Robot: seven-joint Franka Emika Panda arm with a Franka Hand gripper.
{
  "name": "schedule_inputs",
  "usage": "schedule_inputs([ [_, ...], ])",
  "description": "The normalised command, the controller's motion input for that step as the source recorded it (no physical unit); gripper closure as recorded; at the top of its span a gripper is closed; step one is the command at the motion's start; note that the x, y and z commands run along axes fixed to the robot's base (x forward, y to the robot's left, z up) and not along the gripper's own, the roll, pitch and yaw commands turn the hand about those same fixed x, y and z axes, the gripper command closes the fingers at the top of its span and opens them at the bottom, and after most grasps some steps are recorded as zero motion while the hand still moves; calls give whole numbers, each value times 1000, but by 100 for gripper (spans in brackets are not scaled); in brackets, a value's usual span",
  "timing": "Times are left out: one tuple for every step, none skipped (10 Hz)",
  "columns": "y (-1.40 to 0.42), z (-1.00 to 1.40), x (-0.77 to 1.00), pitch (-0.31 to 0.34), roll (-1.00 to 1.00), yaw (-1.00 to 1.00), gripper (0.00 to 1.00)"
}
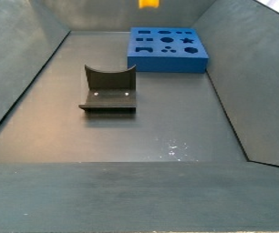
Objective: Pick up the arch object. Move up. Rotate the arch object. Move to above the board. Insert the arch object.
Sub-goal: Insert the arch object.
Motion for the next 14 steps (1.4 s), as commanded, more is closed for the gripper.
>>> schedule_inputs([
  [0, -986, 1000, -39, -161, 0, 100],
  [0, -911, 1000, -20, -124, 0, 100],
  [0, -763, 986, 0, -23, 26, 100],
  [0, -600, 897, 0, 50, 97, 100],
  [-26, -460, 700, 44, 290, 226, 100],
  [-57, -349, 449, 91, 403, 254, 100],
  [-103, -420, 423, 104, 366, 229, 100],
  [-94, -351, 326, 107, 403, 211, 100],
  [-29, -500, 117, 131, 339, 0, 100],
  [14, -60, 9, 11, -31, -9, 100],
  [0, 0, 26, 0, -16, 0, 100],
  [94, -77, -54, 0, 0, -237, 100],
  [171, -134, -443, 0, 10, -491, 100],
  [123, -166, -483, 0, 0, -323, 100],
])
